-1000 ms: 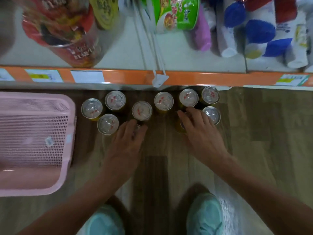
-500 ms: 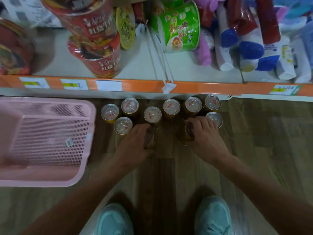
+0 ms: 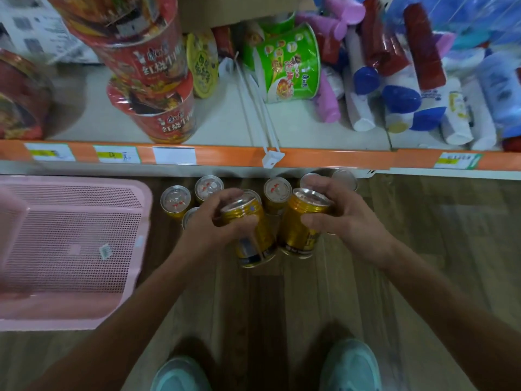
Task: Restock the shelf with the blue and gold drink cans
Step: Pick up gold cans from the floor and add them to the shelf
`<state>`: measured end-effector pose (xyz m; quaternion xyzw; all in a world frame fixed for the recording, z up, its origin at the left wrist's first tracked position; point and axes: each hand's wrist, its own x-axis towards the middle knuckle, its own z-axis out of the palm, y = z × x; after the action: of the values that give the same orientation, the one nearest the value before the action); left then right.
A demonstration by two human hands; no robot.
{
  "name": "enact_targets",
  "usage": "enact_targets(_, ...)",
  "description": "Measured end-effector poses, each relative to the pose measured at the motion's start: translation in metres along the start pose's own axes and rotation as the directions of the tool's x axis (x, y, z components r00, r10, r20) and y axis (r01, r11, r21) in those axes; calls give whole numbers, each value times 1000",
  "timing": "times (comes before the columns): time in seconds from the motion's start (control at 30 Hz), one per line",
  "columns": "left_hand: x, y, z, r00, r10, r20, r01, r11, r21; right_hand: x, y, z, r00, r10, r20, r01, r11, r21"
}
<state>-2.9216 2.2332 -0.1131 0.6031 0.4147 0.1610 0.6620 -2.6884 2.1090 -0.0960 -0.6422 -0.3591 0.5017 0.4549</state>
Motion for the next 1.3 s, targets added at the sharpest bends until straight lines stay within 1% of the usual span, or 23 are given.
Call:
enact_targets(0.1,-1,3,6,997,-76,-23,70,974,-215,5,3,3,1000,20,-16,-16,965,261)
enact_targets(0.17,-3,9,11,992,-127,15,125,938,-324,8,4,9,1000,31,-2,-28,929,370)
enact_targets(0.2,-4,13,13,988,-153,31,154,925,-346,9,4,13,999,37,15,-40,914,405)
enact_targets(0.3,0,12,16,973,-228,44,227,894,-386,10,7,23,992,95,89,-126,872,473)
enact_targets(0.4,4,8,19,946,-310,94,317,832,-455,9,13,31,962,249,111,-271,837,475)
enact_targets(0.5,3,3,20,942,-308,137,332,783,-526,9,15,33,924,367,105,-368,782,503)
enact_targets(0.57,3,1,19,944,-292,157,330,782,-530,8,18,34,918,374,134,-383,740,554)
enact_targets(0.63,4,-3,19,944,-284,170,331,789,-517,8,20,33,932,318,174,-359,738,572)
enact_targets(0.7,6,-6,20,941,-280,189,338,805,-488,9,21,32,928,315,199,-372,753,542)
enact_targets(0.77,8,-5,21,940,-272,208,340,812,-475,13,25,29,908,382,173,-415,766,490)
enact_targets(0.83,12,-7,22,934,-292,205,356,808,-470,17,27,29,895,425,136,-434,760,484)
enact_targets(0.87,13,-7,22,930,-299,215,367,799,-476,18,27,30,893,433,120,-432,753,497)
enact_targets(0.97,8,-1,24,917,-314,247,399,767,-503,12,18,37,879,469,93,-429,687,587)
enact_targets(1.03,-1,7,24,908,-353,228,420,763,-492,0,1,40,874,478,87,-421,656,626)
enact_targets(1.13,-22,32,25,905,-392,166,424,801,-423,-25,-34,42,870,485,88,-415,623,664)
enact_targets(1.2,-38,61,30,900,-410,148,434,808,-399,-44,-62,42,863,501,69,-415,625,661)
enact_targets(1.3,-62,118,36,904,-404,142,424,804,-418,-71,-115,36,863,504,27,-391,634,667)
